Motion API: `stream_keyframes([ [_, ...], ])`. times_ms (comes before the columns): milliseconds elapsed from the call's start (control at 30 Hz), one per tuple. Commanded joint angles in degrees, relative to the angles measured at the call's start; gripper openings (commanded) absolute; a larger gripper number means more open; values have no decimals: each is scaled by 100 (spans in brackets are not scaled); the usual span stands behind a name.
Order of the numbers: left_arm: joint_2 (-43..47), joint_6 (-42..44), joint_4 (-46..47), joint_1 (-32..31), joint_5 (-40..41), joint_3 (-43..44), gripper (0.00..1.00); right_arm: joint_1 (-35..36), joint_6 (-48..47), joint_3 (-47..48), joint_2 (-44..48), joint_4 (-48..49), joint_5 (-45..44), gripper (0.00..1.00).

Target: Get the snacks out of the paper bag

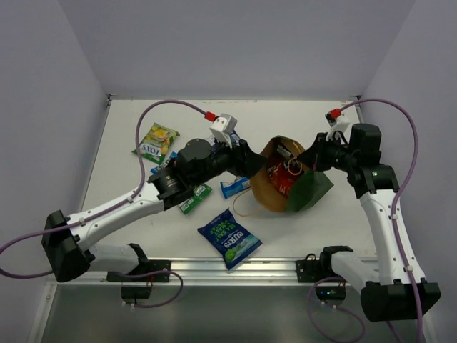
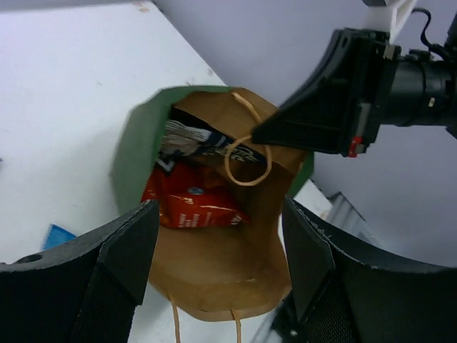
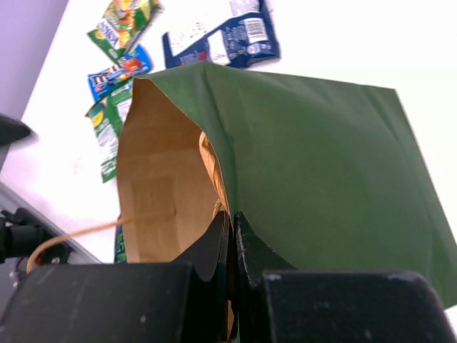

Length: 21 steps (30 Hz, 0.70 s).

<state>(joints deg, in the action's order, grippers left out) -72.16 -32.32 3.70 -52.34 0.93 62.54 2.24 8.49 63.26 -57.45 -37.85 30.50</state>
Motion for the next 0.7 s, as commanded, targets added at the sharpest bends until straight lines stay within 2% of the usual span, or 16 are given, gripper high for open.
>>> stream_keyframes([
  [0,-456,-852,472,-224,-496,65,73,31,56,160,-3,198,588,0],
  [133,-886,-1461,517,-330,-119,222,66,22,284,-59,84,444,650,0],
  [267,-1212,-1769,465,-382,-119,548,68,22,460,-235,190,646,589,0],
  [433,-1782,-2147,350,-391,-119,829,74,57,706,-569,383,998,492,0],
  [467,-1871,-2165,359,-391,124,925,74,66,741,-639,445,1129,535,0],
  [667,-2583,-2507,351,-313,417,1312,86,119,856,-947,585,1297,720,0],
])
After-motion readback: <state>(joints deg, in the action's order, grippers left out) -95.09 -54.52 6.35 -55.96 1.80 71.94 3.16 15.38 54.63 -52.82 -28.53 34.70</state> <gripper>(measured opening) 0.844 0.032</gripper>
